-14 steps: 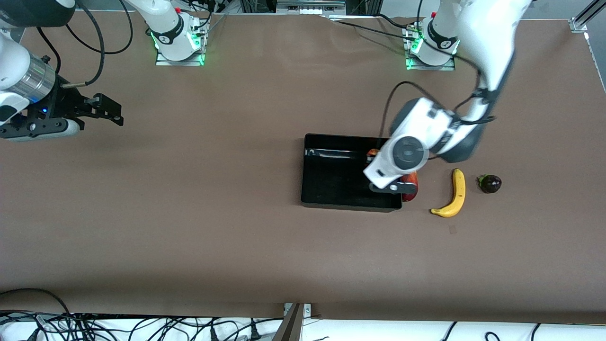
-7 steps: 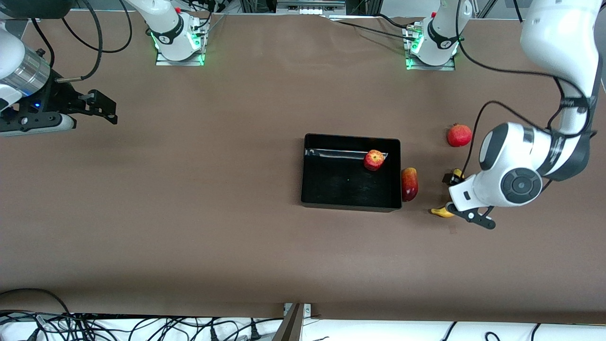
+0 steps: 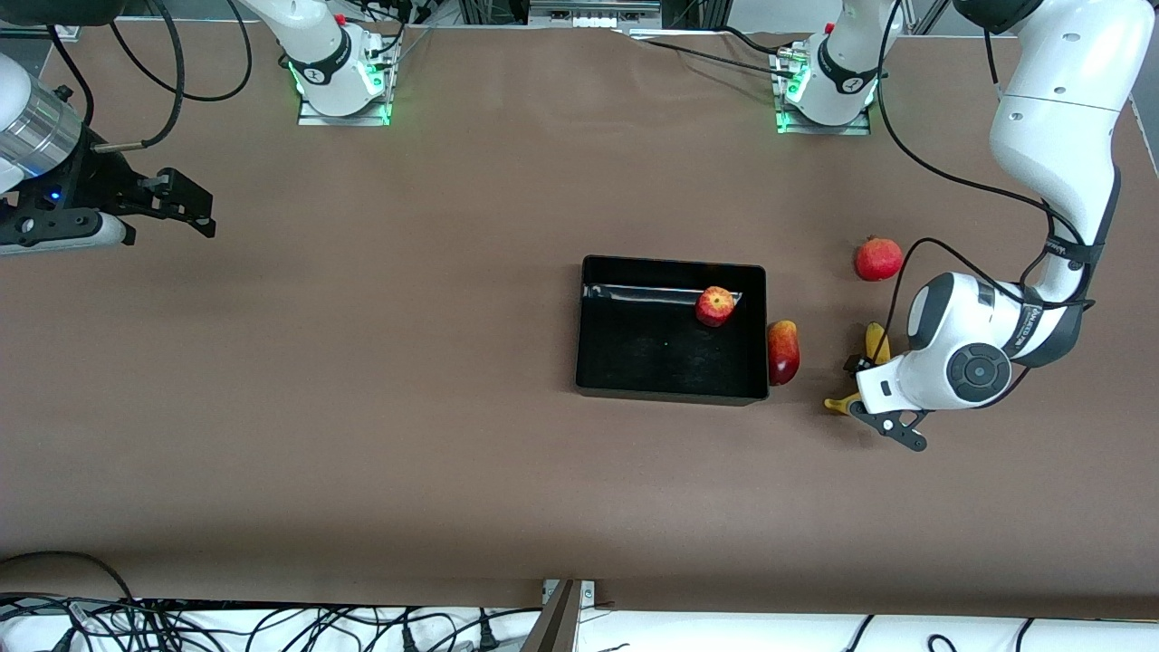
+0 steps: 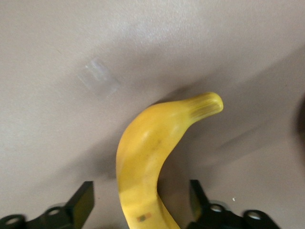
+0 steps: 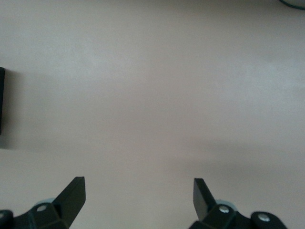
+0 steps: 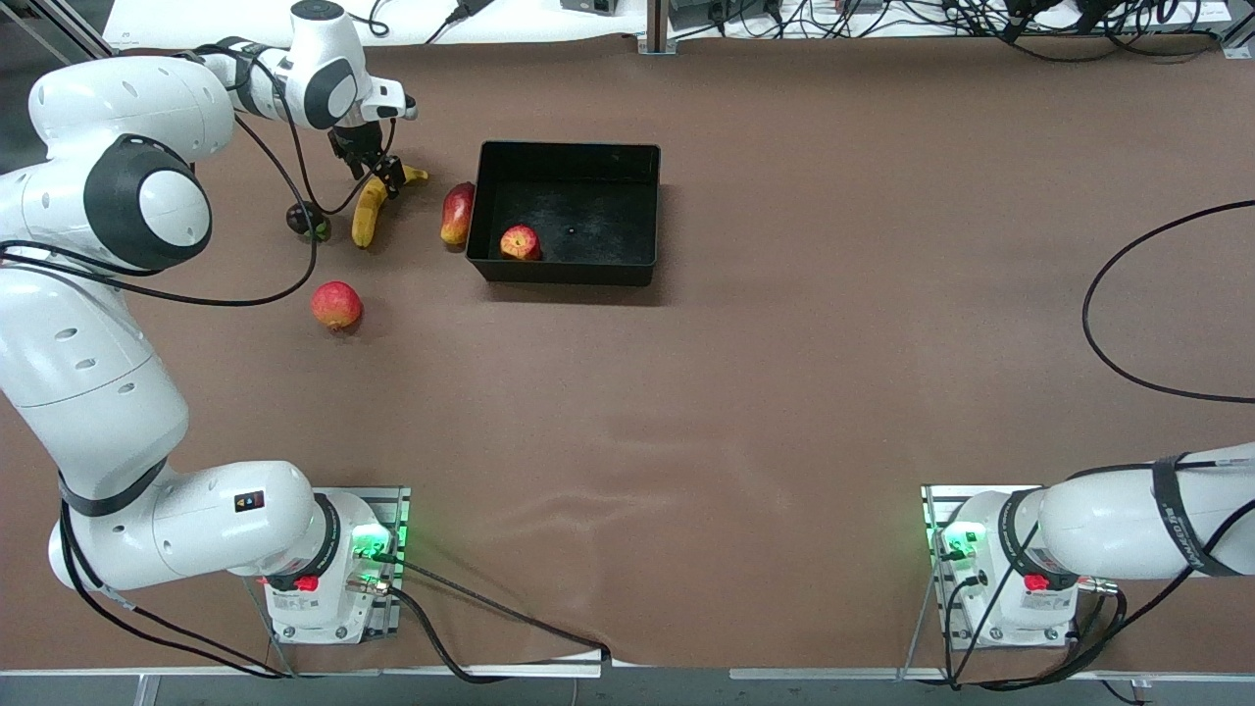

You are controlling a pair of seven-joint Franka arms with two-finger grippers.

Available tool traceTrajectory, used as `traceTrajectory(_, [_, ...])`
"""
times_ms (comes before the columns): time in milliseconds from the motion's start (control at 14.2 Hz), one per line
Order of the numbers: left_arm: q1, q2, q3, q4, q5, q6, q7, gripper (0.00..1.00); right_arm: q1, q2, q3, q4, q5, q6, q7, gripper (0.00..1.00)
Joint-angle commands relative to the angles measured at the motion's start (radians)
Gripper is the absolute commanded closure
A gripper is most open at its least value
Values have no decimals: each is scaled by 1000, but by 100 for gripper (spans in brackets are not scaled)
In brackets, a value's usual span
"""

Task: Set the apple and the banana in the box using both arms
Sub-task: 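Lower the left gripper onto the yellow banana and close it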

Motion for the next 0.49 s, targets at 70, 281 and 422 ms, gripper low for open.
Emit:
traceTrajectory(70, [8,-25,-11,-18,20,0,56,100,-19,-1,13,11,-10,0,7,0])
traceTrajectory(281, [9,-27,-10,-13,20,-2,53,100,-20,0,13,11,-8,-8,9,0])
traceTrajectory(422, [5,-66,-21,10,5,-60,44,100,-20,0,13,11,-8,-8,9,0])
